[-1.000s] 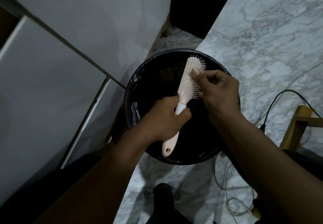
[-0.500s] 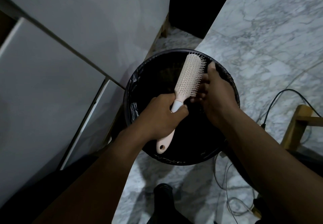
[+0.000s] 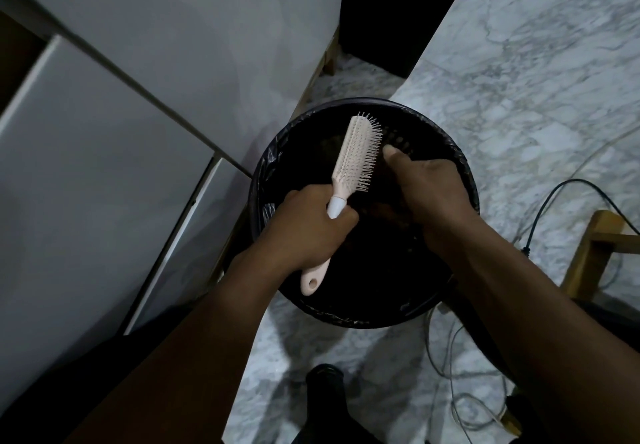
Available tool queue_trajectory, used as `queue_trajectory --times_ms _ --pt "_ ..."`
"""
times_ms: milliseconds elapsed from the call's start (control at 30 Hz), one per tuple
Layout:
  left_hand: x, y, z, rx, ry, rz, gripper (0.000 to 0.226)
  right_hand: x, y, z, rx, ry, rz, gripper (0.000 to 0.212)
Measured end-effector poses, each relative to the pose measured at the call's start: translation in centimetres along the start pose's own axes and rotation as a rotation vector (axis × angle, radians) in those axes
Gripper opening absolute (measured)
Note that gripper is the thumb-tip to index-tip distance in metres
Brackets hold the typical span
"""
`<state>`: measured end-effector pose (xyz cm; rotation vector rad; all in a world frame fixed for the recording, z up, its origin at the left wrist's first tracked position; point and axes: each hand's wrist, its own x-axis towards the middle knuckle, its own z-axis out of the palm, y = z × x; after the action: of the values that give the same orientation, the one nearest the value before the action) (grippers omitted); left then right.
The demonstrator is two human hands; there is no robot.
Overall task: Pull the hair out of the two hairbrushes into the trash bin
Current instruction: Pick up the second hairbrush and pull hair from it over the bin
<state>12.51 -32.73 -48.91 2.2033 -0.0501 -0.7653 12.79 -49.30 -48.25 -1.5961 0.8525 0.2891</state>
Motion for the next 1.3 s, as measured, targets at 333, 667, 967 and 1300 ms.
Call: queue_trajectory --times_ms 333,667,967,1300 --pt "-0.2 -0.9 0.0 0.298 -0.035 -0.095 0.018 0.1 -1.0 -0.2 0.272 -0.011 -0.011 0.062" --pt "0.3 -0.8 -0.2 0.162 0.063 -0.137 0.017 0.6 0.6 -0.9 -0.157 -0.023 -0.056 0.022" --pt "0.6 -0.3 0.4 -0.095 -0.101 -0.031 0.025 0.0 0.5 0.1 -0.089 -0.079 -0.041 0.047" --pt "0.2 0.5 0.8 -0.198 -0.186 0.055 0.028 0.3 1.2 0.6 0.088 0.069 -0.14 0.025"
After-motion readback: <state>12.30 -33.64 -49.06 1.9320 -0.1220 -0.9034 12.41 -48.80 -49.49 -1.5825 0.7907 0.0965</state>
